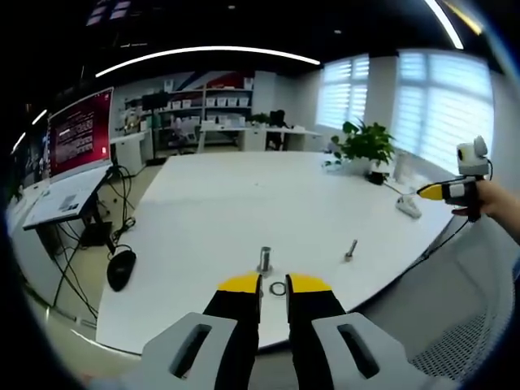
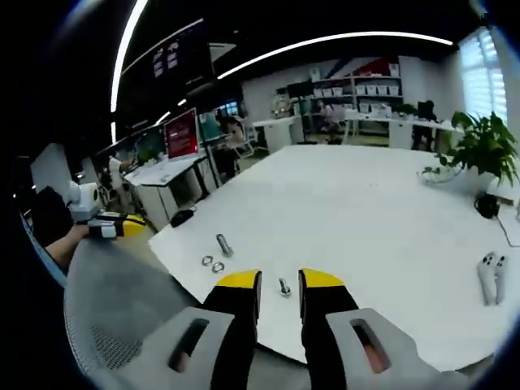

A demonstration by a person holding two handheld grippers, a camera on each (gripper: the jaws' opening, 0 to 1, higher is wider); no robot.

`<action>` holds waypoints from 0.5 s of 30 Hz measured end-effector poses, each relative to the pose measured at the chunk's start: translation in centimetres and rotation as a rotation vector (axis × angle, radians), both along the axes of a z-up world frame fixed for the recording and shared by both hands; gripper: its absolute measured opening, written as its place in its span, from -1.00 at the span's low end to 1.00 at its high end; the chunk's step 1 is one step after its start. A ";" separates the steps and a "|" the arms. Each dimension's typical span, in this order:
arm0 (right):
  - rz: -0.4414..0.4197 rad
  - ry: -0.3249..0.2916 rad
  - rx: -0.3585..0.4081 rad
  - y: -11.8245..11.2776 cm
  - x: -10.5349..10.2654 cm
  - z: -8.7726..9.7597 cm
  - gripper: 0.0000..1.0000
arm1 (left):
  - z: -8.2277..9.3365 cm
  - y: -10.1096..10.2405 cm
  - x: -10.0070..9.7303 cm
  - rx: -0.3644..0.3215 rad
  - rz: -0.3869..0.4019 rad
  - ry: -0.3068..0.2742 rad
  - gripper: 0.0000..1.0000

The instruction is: Place the washer onto the threaded stud by aligning its center hole with the stud, sliding it down to the base, and recovering from edge contact or off-axis alignment until the washer reaches the visible bottom stop.

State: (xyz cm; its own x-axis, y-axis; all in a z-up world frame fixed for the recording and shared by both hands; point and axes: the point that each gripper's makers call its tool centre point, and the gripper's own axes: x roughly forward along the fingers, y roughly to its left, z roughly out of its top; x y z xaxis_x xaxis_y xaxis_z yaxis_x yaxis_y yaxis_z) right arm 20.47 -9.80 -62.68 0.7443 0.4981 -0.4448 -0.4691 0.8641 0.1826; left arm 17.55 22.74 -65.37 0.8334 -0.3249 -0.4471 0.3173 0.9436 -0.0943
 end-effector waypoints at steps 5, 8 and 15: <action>-0.142 -0.027 -0.014 -1.2 -1.8 -0.7 -0.64 | -0.7 -1.2 -0.5 0.037 -0.097 0.040 -0.82; -0.149 -0.018 -0.012 -0.3 -2.8 -1.5 -0.63 | 0.8 -2.0 -0.2 0.004 -0.135 -0.054 -0.82; -0.163 -0.028 -0.070 1.1 -2.6 -1.7 -0.59 | -0.2 -2.0 -0.6 0.016 -0.147 0.012 -0.82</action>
State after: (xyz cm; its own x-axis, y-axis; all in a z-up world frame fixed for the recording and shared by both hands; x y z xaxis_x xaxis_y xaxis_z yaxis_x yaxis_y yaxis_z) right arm 17.84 -8.74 -64.39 0.8255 0.3382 -0.4519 -0.3255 0.9393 0.1084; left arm 16.91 20.72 -65.58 0.7719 -0.4362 -0.4626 0.4515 0.8883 -0.0842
